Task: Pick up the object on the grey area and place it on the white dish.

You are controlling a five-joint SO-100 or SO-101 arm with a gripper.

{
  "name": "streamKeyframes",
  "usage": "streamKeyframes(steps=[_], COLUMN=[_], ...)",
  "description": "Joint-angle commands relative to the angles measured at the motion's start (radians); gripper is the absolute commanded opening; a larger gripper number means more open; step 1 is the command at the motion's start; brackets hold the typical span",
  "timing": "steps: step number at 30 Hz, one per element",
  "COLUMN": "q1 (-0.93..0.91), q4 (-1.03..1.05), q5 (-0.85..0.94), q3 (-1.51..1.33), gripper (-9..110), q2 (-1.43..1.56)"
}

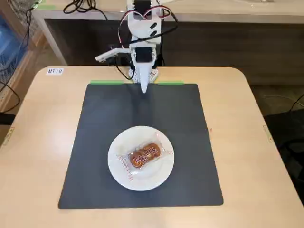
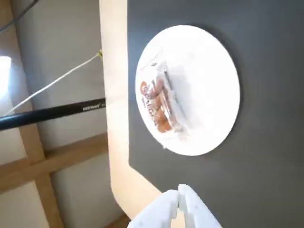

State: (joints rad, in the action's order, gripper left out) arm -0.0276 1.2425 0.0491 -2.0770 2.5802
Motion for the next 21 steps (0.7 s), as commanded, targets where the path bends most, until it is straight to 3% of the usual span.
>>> streamKeyframes(steps=[1,11,17,21], q1=[0.009,-0.003,-0.029,-0.029], q4=[-0.107,-0.225,-0.135,-0.12], q5=[0.015,0.021,0.008,0.017], q3=[-0.255,-0.759,-0.933,-0.968], gripper=[0,0,0,0], q2=[0.187,0.489,0.77,0.772])
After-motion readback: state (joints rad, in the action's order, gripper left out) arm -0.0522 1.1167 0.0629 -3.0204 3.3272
